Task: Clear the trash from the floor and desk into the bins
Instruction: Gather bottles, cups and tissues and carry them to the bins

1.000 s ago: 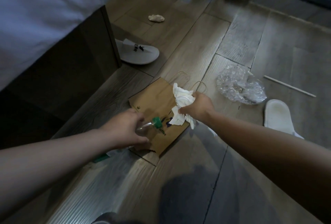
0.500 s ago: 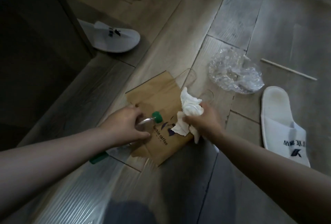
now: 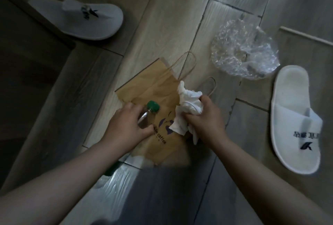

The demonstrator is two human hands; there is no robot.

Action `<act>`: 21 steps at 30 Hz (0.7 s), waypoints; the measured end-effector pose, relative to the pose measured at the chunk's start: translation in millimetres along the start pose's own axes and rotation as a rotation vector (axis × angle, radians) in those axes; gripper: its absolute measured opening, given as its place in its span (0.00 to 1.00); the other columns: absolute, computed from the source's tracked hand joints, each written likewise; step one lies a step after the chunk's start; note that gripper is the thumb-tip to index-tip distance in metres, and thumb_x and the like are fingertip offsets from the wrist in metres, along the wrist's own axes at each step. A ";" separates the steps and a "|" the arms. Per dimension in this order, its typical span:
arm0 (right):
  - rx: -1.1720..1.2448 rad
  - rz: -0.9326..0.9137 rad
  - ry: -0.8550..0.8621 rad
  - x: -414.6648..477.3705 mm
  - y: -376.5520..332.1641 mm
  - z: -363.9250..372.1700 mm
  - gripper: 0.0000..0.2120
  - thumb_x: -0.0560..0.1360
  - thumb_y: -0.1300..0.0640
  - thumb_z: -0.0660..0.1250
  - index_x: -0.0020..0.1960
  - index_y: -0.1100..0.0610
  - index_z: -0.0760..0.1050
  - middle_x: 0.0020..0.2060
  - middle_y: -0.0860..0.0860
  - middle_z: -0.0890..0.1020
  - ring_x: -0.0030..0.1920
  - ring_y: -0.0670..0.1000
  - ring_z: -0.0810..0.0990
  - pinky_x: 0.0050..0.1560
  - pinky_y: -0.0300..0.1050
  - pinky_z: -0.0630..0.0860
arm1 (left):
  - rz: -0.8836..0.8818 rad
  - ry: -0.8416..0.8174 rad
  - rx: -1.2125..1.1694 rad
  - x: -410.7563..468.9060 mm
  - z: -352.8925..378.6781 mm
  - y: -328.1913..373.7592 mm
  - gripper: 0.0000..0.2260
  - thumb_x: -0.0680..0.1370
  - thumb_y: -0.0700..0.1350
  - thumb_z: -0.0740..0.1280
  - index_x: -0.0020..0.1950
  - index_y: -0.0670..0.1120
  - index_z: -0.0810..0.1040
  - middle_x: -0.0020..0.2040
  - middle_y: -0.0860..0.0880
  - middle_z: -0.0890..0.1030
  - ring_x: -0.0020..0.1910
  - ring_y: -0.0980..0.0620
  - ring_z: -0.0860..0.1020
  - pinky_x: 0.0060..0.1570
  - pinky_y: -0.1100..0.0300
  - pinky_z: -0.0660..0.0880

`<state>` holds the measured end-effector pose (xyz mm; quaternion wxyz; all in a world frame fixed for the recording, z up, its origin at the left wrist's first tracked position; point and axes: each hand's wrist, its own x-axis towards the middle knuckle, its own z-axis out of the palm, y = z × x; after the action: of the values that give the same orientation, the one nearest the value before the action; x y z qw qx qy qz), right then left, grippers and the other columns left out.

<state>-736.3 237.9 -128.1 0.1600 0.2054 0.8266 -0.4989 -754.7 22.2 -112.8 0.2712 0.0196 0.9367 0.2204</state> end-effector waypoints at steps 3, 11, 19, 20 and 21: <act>0.050 0.124 0.027 -16.9 -10.3 -8.0 0.13 0.71 0.52 0.70 0.53 0.45 0.72 0.43 0.42 0.80 0.42 0.39 0.78 0.34 0.32 0.70 | -0.162 0.013 -0.118 -12.1 -12.6 11.1 0.14 0.64 0.58 0.71 0.43 0.55 0.73 0.45 0.51 0.73 0.40 0.54 0.74 0.32 0.62 0.63; 0.094 0.159 0.200 -114.0 -105.5 -98.3 0.13 0.67 0.59 0.70 0.46 0.44 0.74 0.38 0.42 0.82 0.37 0.38 0.80 0.32 0.33 0.73 | -0.147 0.125 -0.323 -95.7 -119.2 101.2 0.17 0.61 0.58 0.68 0.48 0.58 0.73 0.45 0.58 0.72 0.39 0.61 0.73 0.32 0.63 0.65; 0.041 0.059 0.328 -211.5 -297.7 -255.3 0.13 0.67 0.56 0.73 0.47 0.47 0.73 0.37 0.43 0.81 0.37 0.40 0.79 0.33 0.37 0.73 | 0.005 0.144 -0.380 -195.6 -306.3 237.4 0.21 0.60 0.59 0.66 0.52 0.57 0.73 0.45 0.59 0.72 0.41 0.60 0.74 0.39 0.62 0.72; 0.043 0.032 0.345 -223.9 -324.3 -276.1 0.13 0.67 0.57 0.74 0.46 0.47 0.73 0.38 0.43 0.80 0.37 0.40 0.79 0.33 0.37 0.73 | 0.030 0.150 -0.388 -207.4 -331.7 255.0 0.22 0.60 0.60 0.66 0.52 0.57 0.73 0.45 0.59 0.72 0.41 0.61 0.74 0.38 0.63 0.72; 0.047 0.005 0.362 -236.4 -350.8 -296.2 0.13 0.67 0.57 0.74 0.46 0.47 0.73 0.38 0.43 0.80 0.37 0.40 0.79 0.33 0.37 0.74 | 0.063 0.156 -0.392 -219.5 -356.6 272.3 0.22 0.60 0.61 0.65 0.52 0.58 0.72 0.45 0.59 0.72 0.41 0.61 0.74 0.37 0.65 0.70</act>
<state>-724.8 312.6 382.8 0.0053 0.2977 0.8296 -0.4723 -774.5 90.2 381.7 0.1894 -0.0215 0.8931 0.4074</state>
